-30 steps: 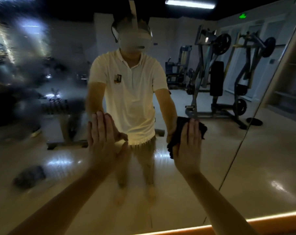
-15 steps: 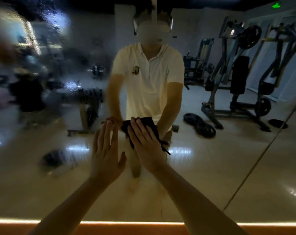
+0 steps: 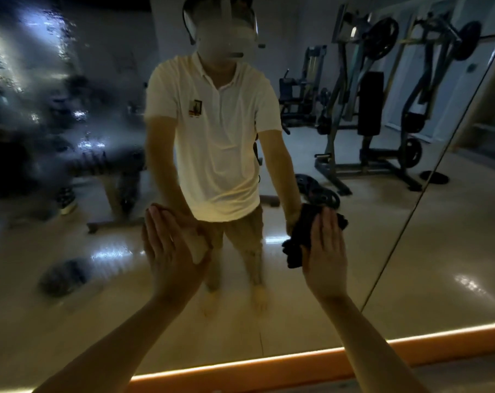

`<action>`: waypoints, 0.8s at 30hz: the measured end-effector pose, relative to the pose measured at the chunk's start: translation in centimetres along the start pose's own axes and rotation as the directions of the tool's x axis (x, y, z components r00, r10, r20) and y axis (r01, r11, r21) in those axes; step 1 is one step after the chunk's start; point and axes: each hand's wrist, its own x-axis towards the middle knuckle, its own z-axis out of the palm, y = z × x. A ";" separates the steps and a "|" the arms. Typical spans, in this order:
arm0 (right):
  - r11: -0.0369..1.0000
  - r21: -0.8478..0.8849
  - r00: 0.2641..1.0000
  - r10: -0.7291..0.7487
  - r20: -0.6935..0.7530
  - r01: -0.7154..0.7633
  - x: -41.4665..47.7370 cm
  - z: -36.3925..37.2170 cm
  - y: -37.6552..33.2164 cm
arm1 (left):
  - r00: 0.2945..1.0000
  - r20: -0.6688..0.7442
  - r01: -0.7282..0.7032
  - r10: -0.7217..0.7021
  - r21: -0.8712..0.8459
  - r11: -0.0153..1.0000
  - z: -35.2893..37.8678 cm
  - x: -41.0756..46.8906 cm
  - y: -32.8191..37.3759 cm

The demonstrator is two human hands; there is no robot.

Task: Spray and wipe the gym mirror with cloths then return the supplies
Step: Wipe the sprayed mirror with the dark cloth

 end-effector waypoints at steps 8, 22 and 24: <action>0.874 0.229 0.895 0.446 -0.029 -0.428 -2.4 1.2 0.6 | 0.999 0.007 -0.040 0.040 0.060 0.997 0.3 0.0 -0.8; 0.997 0.063 0.999 -0.035 -0.011 0.035 -1.6 5.6 -15.2 | 0.956 0.015 -0.292 0.292 -0.029 0.956 -4.8 -0.4 -5.5; 0.990 0.072 0.993 -0.118 -0.009 0.119 -0.7 5.8 -17.5 | 0.966 0.016 -0.258 0.258 -0.030 0.966 -6.0 -0.1 -6.4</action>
